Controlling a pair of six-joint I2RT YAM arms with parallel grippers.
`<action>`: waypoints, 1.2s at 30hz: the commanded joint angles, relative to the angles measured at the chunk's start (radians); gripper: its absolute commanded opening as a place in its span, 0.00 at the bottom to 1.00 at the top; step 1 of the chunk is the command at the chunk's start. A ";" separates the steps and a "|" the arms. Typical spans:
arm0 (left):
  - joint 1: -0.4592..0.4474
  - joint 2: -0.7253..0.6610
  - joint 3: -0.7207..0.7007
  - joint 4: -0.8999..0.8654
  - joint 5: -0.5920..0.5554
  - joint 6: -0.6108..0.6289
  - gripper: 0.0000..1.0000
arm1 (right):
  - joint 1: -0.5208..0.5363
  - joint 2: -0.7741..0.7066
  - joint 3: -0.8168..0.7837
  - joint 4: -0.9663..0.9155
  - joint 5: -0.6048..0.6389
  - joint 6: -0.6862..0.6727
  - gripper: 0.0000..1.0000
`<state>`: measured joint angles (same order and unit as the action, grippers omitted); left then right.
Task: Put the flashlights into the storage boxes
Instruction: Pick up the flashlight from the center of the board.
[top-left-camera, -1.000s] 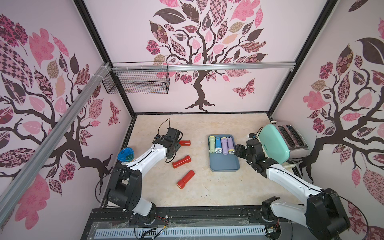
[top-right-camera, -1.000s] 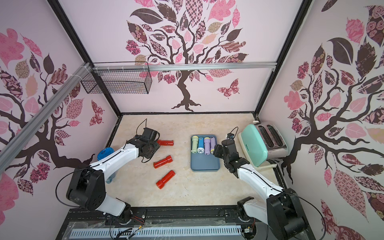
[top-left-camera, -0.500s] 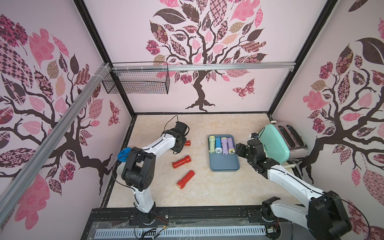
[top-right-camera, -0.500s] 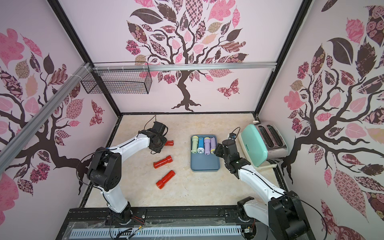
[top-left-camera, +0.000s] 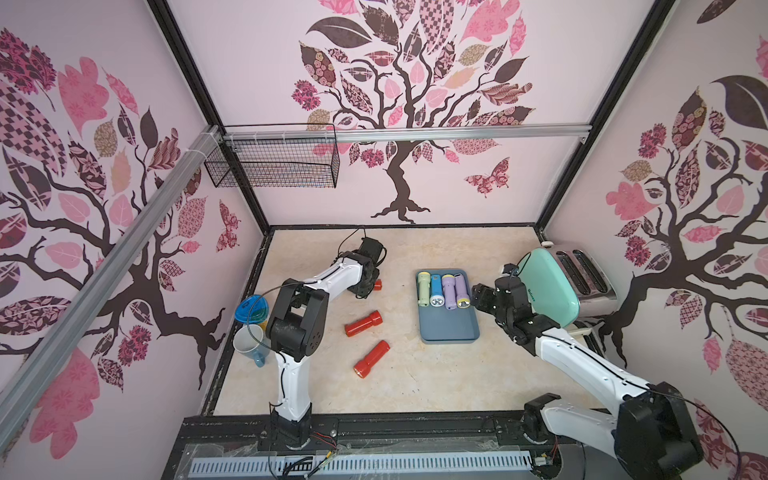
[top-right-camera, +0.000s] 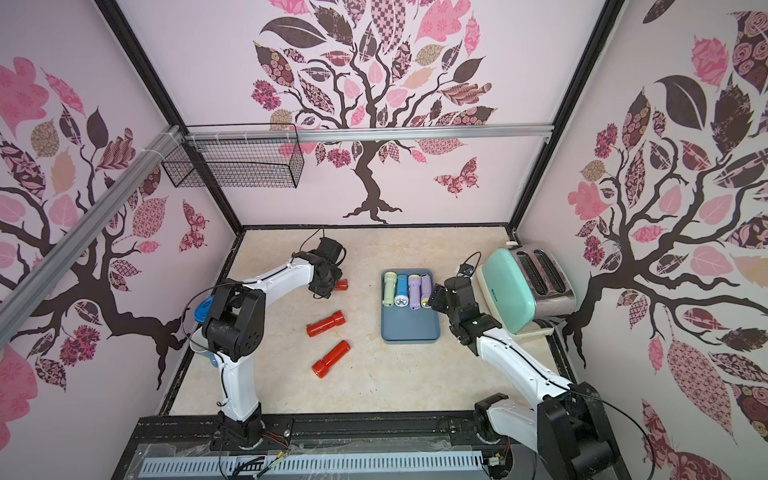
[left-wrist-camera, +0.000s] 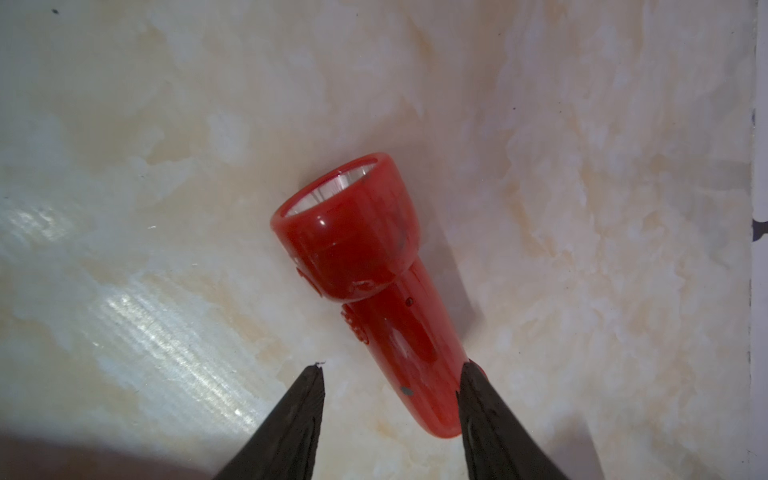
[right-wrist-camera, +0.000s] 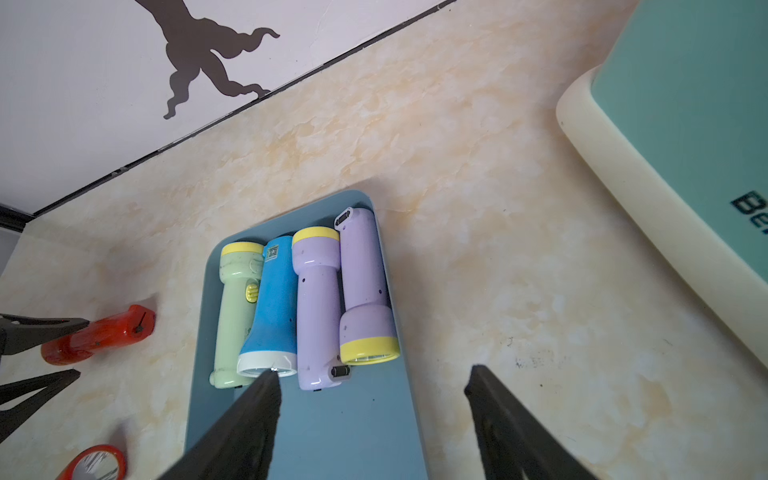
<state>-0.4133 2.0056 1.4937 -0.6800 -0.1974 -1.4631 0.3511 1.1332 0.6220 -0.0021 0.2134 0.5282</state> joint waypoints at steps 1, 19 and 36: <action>-0.004 0.012 0.037 -0.021 -0.040 0.016 0.56 | 0.003 0.003 0.035 -0.027 0.018 0.004 0.75; -0.004 0.181 0.137 0.005 0.043 0.001 0.48 | 0.002 0.032 0.033 -0.022 0.053 -0.004 0.73; 0.003 -0.112 -0.149 0.230 0.198 0.575 0.17 | 0.002 -0.004 -0.013 0.017 0.073 -0.007 0.71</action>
<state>-0.4110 1.9656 1.4017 -0.5461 -0.0757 -1.1042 0.3511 1.1633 0.6212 -0.0040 0.2634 0.5262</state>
